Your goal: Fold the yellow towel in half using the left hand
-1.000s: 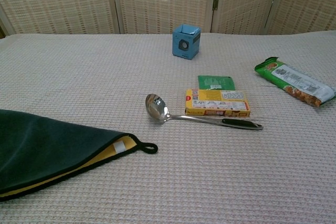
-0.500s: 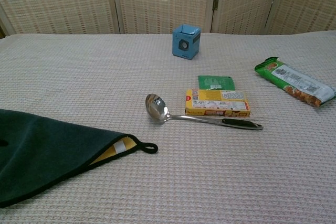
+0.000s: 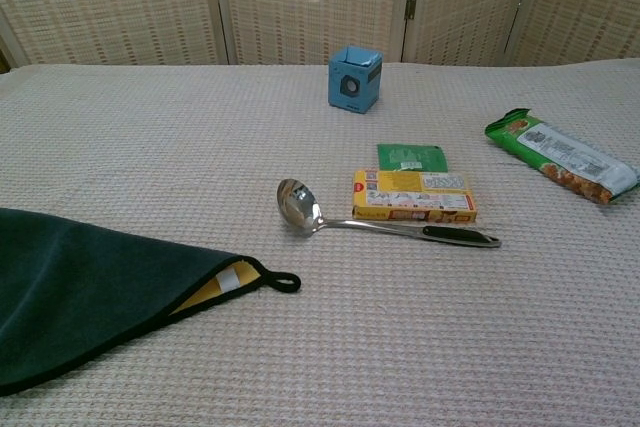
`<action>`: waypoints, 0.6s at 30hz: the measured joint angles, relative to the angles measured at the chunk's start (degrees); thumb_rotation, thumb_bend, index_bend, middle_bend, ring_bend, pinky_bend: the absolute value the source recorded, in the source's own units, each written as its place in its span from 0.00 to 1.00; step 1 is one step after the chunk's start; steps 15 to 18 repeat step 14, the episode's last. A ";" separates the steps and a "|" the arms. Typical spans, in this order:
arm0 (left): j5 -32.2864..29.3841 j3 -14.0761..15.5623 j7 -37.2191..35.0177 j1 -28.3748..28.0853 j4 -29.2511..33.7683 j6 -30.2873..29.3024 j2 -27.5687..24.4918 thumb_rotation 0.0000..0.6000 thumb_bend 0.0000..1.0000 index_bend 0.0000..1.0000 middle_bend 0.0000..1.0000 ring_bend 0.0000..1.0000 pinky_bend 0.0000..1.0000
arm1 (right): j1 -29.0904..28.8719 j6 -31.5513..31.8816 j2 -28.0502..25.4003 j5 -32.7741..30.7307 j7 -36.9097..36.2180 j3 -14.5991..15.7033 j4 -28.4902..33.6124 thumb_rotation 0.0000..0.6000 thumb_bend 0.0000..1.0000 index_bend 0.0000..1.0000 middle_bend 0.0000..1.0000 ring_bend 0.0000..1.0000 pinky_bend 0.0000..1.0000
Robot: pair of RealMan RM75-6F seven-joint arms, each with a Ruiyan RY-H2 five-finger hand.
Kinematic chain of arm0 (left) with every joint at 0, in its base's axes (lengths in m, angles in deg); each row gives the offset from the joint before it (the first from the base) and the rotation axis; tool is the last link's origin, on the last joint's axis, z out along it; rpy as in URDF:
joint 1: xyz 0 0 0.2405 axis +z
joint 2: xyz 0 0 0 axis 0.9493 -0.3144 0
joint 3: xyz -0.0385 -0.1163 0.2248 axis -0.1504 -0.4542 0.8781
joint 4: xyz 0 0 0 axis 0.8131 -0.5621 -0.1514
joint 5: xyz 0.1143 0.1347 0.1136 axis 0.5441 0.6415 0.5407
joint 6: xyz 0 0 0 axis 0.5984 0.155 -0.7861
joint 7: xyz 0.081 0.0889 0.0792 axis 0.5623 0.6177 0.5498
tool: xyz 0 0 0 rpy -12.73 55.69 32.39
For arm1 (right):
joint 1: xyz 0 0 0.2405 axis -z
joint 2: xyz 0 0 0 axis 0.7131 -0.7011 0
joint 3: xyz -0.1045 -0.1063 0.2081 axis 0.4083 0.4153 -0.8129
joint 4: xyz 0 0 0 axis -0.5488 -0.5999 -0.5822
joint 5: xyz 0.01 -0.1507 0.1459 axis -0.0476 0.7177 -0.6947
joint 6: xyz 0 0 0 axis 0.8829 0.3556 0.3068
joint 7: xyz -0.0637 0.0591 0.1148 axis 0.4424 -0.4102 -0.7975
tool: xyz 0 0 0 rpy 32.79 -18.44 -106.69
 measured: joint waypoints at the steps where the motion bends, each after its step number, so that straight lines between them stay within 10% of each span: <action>1: -1.20 -0.47 2.01 0.13 1.97 0.39 -1.22 1.00 0.26 0.09 0.04 0.03 0.00 | -0.02 0.13 0.10 -0.01 0.41 -0.16 0.29 1.00 0.43 0.00 0.00 0.00 0.00; 7: -5.23 -3.35 12.10 0.75 14.10 0.18 -6.05 1.00 0.23 0.09 0.03 0.01 0.00 | -0.32 0.12 1.04 0.33 3.70 -0.51 1.65 1.00 0.43 0.00 0.00 0.00 0.00; 18: -5.89 -3.86 16.19 1.37 16.16 0.53 -6.85 1.00 0.21 0.08 0.03 0.00 0.00 | -1.20 -1.79 1.17 0.49 4.41 -0.17 2.02 1.00 0.43 0.00 0.00 0.00 0.00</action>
